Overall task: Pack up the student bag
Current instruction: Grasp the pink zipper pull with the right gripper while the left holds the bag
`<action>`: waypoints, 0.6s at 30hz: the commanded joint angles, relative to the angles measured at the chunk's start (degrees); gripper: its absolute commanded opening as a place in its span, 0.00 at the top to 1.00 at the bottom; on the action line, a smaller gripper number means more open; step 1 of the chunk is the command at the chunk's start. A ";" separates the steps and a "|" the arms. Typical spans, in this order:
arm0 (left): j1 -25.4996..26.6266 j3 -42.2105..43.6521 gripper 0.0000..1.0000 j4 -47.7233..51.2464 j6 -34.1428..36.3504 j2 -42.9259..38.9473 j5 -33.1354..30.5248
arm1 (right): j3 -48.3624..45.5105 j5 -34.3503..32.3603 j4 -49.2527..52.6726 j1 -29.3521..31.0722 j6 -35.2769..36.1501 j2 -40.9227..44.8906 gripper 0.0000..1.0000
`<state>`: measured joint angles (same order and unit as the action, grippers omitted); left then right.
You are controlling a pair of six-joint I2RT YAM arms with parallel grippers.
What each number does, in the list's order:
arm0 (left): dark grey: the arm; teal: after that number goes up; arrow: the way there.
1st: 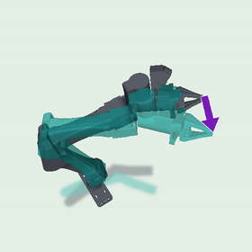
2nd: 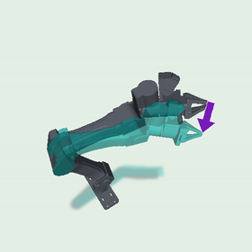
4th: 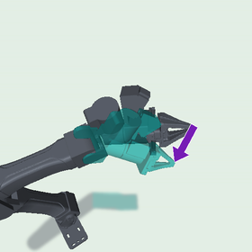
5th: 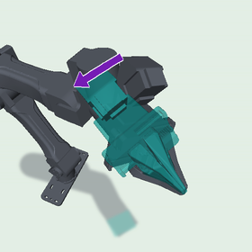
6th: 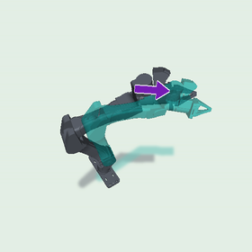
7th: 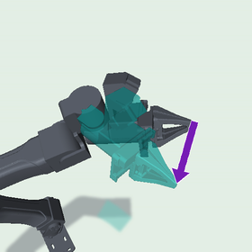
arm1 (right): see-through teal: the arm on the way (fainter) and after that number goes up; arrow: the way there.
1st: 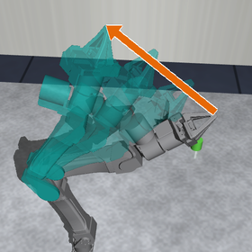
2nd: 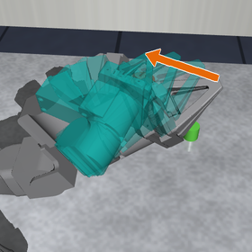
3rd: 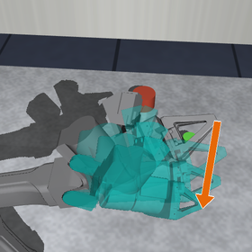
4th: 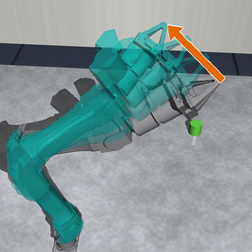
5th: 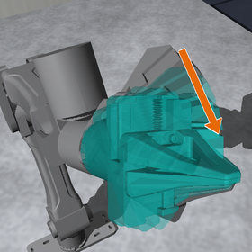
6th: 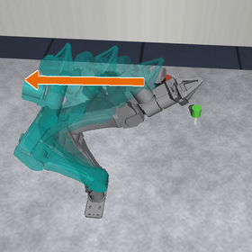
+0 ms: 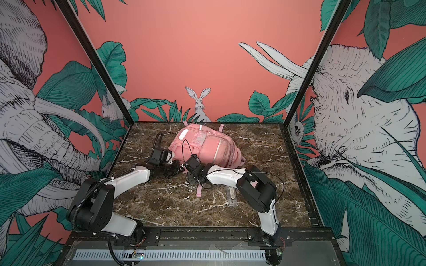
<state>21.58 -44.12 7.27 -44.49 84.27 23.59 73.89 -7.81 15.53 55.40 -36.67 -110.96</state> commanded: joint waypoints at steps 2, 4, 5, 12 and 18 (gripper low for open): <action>-0.14 -1.58 1.00 -0.93 0.91 -2.80 1.37 | 0.91 -5.25 1.16 -0.81 2.00 -1.04 0.63; -0.14 -1.50 1.00 -0.85 0.98 -2.78 1.37 | 0.90 -5.19 0.75 -0.82 2.37 -0.77 0.67; -0.16 -1.50 1.00 -0.85 1.07 -2.71 1.37 | 0.90 -5.11 0.37 -0.77 2.58 -0.59 0.69; -0.14 -1.72 1.00 -0.79 1.21 -2.14 1.22 | -0.64 -3.34 -1.92 -0.64 3.55 0.98 0.89; -0.23 -2.47 1.00 0.00 2.26 -1.17 0.21 | -2.92 -1.59 -3.16 -0.46 4.57 3.53 1.00</action>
<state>21.58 -44.14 7.35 -43.99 84.25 23.53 72.05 -9.06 13.78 55.22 -33.10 -110.41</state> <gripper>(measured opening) 0.049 0.053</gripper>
